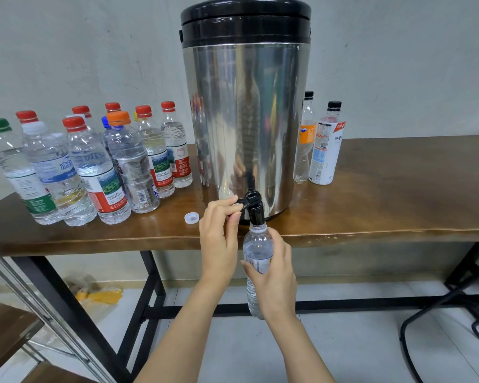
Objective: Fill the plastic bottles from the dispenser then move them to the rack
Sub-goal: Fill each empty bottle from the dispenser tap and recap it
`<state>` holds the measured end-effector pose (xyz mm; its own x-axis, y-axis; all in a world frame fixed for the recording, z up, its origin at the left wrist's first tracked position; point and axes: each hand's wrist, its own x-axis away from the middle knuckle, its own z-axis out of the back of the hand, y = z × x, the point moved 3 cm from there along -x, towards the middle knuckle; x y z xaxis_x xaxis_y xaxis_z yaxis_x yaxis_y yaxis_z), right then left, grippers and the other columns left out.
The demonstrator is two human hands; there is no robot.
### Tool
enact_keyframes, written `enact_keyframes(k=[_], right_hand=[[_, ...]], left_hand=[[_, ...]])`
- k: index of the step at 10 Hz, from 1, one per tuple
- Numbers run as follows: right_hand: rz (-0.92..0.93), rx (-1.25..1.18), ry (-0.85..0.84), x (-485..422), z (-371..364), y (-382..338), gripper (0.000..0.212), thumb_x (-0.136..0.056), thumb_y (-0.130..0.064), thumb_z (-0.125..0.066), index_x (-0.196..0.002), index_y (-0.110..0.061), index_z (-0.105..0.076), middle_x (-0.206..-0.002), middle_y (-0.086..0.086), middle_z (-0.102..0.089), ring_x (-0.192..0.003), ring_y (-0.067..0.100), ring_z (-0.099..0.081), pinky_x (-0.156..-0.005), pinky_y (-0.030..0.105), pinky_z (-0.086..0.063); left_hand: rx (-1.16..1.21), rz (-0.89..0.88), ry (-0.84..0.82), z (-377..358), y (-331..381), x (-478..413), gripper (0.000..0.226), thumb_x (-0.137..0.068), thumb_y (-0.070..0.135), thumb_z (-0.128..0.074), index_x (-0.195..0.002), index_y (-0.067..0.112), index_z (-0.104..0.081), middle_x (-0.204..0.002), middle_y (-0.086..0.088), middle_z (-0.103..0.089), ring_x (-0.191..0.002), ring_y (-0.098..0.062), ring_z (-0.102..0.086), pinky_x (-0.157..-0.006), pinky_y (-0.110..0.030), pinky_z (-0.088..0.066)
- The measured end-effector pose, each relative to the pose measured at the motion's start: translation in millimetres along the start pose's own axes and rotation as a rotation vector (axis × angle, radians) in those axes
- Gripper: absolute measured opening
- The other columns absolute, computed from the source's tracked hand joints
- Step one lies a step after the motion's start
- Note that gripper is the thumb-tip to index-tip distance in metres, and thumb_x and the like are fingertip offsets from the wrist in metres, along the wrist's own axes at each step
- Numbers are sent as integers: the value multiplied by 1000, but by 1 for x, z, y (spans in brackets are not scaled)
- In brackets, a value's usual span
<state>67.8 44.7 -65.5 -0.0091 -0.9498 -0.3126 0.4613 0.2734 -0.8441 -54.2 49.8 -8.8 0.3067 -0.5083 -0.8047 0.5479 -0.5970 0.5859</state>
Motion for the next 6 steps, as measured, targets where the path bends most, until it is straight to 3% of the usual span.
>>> enact_keyframes(k=[5, 6], right_hand=[[8, 8, 19, 1, 0, -1, 78, -82, -30, -78, -146, -31, -33, -139, -10, -42, -120, 11, -50, -77, 23, -42], [8, 7, 22, 1, 0, -1, 78, -82, -30, -78, -145, -33, -33, -138, -12, -42, -119, 10, -50, -75, 25, -43]], left_hand=[[12, 0, 3, 0, 0, 1, 15, -101, 25, -45, -105, 26, -60, -116, 20, -57, -115, -15, -58, -93, -57, -45], [13, 5, 1, 0, -1, 1, 15, -101, 26, -45, -105, 27, -60, -117, 29, -55, -115, -14, -57, -94, -56, -45]])
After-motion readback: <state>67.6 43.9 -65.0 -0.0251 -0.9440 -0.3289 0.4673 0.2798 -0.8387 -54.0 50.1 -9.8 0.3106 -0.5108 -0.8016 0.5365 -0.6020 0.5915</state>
